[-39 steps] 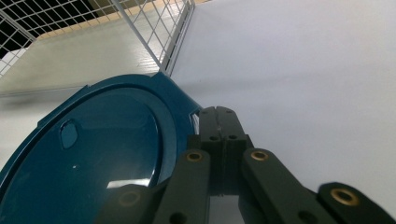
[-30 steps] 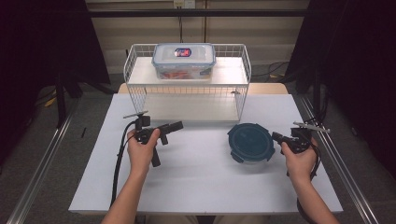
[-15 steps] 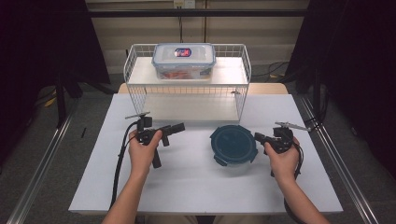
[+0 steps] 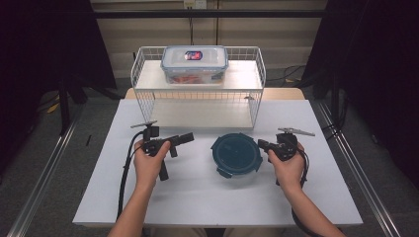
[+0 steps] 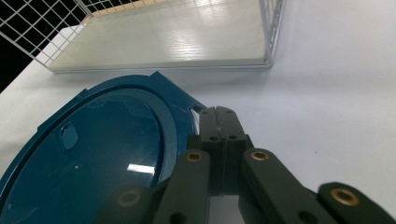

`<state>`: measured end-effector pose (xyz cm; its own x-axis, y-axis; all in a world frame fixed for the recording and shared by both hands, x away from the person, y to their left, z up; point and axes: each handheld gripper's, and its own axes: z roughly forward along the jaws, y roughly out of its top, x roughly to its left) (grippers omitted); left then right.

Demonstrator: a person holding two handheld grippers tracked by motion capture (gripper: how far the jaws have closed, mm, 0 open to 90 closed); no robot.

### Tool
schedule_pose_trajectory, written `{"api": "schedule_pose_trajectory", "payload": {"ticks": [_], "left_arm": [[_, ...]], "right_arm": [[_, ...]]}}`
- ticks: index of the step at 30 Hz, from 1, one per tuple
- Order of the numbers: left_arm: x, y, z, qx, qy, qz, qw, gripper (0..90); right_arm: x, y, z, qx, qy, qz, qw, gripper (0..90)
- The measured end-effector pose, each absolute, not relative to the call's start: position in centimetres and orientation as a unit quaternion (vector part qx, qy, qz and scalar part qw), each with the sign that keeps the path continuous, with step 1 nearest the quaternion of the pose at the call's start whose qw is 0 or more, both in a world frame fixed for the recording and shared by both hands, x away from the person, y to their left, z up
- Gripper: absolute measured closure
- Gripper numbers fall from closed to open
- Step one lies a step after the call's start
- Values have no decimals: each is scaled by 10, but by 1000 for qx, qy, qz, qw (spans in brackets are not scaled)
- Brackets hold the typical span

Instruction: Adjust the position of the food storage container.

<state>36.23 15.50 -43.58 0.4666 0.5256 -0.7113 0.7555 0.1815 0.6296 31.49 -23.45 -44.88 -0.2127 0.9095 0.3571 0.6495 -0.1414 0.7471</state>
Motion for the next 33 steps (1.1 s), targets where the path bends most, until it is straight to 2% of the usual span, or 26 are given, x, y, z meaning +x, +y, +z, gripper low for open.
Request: {"api": "schedule_pose_trajectory", "payload": {"ticks": [22,33], "left_arm": [[350,164,-444,633,528,-109,556,33],[347,162,-449,639,530,-116,545,31]], "right_arm": [[336,-201,-453,578,658,466,124,900],[345,-200,-456,579,650,482,102,900]]}}
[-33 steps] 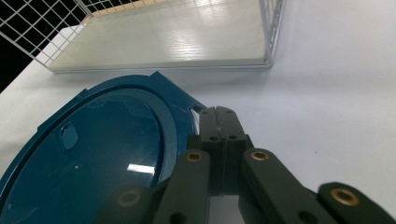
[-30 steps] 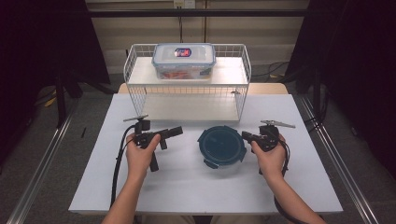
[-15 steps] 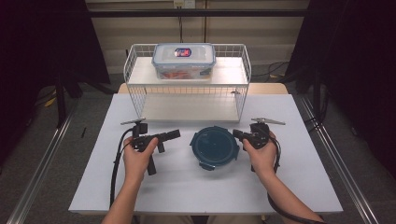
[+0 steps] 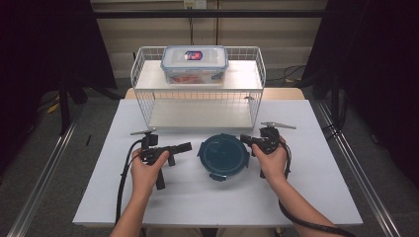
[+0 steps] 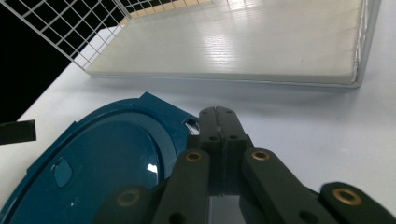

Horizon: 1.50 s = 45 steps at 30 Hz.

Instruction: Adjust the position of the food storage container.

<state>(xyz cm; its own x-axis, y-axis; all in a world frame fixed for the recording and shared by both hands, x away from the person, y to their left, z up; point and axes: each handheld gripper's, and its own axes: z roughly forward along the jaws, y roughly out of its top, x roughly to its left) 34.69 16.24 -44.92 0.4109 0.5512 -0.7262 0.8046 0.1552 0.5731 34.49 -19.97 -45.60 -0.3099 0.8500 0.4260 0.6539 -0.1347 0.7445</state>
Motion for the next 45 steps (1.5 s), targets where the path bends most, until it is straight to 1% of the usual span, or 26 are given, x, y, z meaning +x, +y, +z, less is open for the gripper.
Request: {"api": "schedule_pose_trajectory", "payload": {"ticks": [2,4,5,7,9,11,14,18,19,20,22,30,32,34,36,38,41,44,45], "left_arm": [[347,162,-449,639,531,-115,545,31],[347,162,-449,638,530,-119,546,31],[348,161,-450,639,530,-120,544,30],[349,159,-452,635,534,-124,544,31],[350,158,-453,634,533,-127,545,32],[352,155,-456,634,535,-132,543,34],[354,151,-458,638,535,-131,538,38],[357,146,-460,640,534,-130,536,48],[357,146,-460,640,534,-130,536,53],[358,141,-462,640,532,-135,537,56],[359,136,-463,644,530,-136,535,59],[366,130,-470,631,538,-143,539,81],[367,127,-471,629,541,-146,539,86],[367,122,-470,644,536,-141,527,89],[367,116,-471,643,530,-154,531,90],[367,112,-472,652,527,-160,521,104],[368,111,-474,660,528,-154,512,112],[369,112,-474,656,531,-157,513,129],[369,113,-474,657,531,-154,513,134]], "right_arm": [[345,-200,-456,580,647,485,101,896],[344,-201,-454,582,645,483,109,841],[343,-204,-453,589,630,497,95,796],[340,-206,-452,589,629,500,92,758],[336,-208,-451,589,625,505,88,699],[332,-211,-451,592,618,511,82,686],[327,-217,-451,601,601,523,66,613],[320,-223,-451,610,582,536,51,558],[320,-223,-451,610,582,536,51,558],[315,-226,-452,616,568,545,37,522],[313,-228,-453,619,561,549,27,515],[301,-235,-460,623,550,555,24,488],[299,-235,-460,623,548,558,17,483],[297,-234,-461,620,548,561,10,477],[295,-233,-461,621,548,560,0,477],[293,-232,-463,623,546,560,-4,481],[291,-232,-467,626,547,556,-12,493],[291,-231,-469,628,545,555,-23,496],[291,-230,-469,627,550,551,-21,498]]}}
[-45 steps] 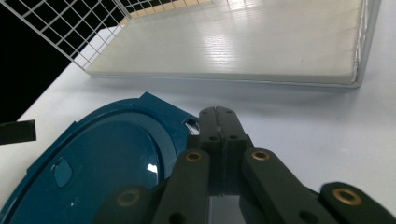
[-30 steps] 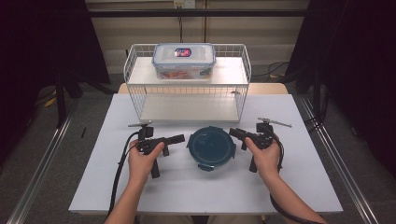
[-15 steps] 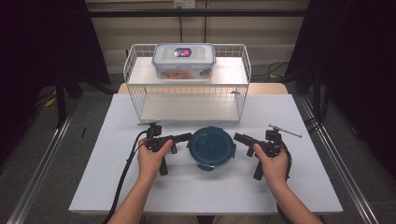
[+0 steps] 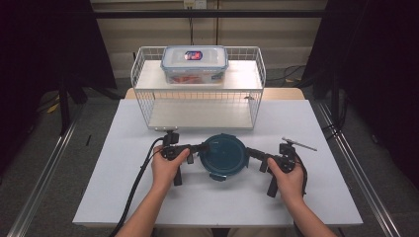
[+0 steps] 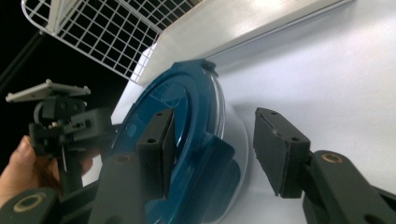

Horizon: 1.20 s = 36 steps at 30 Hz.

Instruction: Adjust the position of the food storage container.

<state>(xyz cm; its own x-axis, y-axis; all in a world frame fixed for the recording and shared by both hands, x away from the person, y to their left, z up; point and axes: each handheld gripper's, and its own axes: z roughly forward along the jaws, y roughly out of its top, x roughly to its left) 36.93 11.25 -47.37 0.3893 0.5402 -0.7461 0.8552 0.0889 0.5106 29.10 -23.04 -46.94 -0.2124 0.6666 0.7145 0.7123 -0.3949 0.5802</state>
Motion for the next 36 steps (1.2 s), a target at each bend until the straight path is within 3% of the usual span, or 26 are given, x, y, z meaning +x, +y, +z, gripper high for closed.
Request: {"api": "schedule_pose_trajectory", "payload": {"ticks": [12,24,36], "left_arm": [[370,112,-473,661,528,-163,507,185],[369,109,-473,659,527,-168,510,218],[368,107,-475,660,526,-189,502,348]], "right_arm": [[290,-226,-476,-633,-555,-538,40,484],[287,-224,-476,-632,-555,-539,49,534],[288,-225,-479,-648,-526,-547,69,576]]}}
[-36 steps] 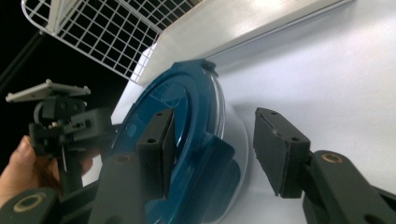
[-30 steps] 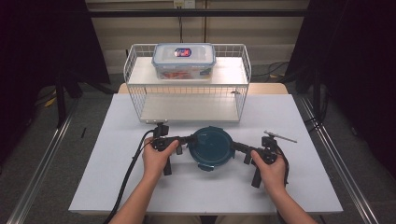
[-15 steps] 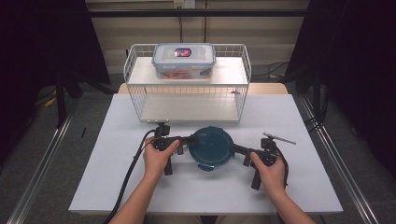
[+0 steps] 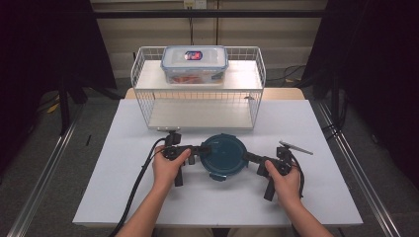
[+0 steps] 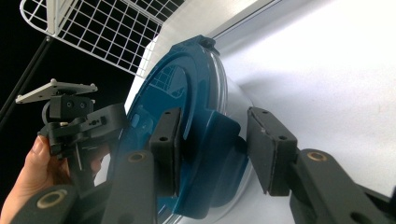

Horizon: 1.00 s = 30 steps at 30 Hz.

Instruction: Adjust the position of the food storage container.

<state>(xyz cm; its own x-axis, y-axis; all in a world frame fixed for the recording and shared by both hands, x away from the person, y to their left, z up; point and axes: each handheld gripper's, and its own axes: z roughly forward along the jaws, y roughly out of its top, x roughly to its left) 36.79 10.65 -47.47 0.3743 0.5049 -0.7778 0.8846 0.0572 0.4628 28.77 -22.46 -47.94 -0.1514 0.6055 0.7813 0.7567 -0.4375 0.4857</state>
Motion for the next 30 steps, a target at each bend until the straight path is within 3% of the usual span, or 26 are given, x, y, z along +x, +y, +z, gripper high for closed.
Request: {"api": "schedule_pose_trajectory", "payload": {"ticks": [4,7,30], "left_arm": [[368,107,-476,665,524,-186,499,380],[368,108,-475,651,537,-199,498,398],[365,127,-470,646,558,-206,478,413]], "right_arm": [[289,-224,-479,-655,-518,-545,69,594],[291,-224,-478,-654,-514,-552,60,672],[322,-207,-477,-649,-518,-554,55,671]]}}
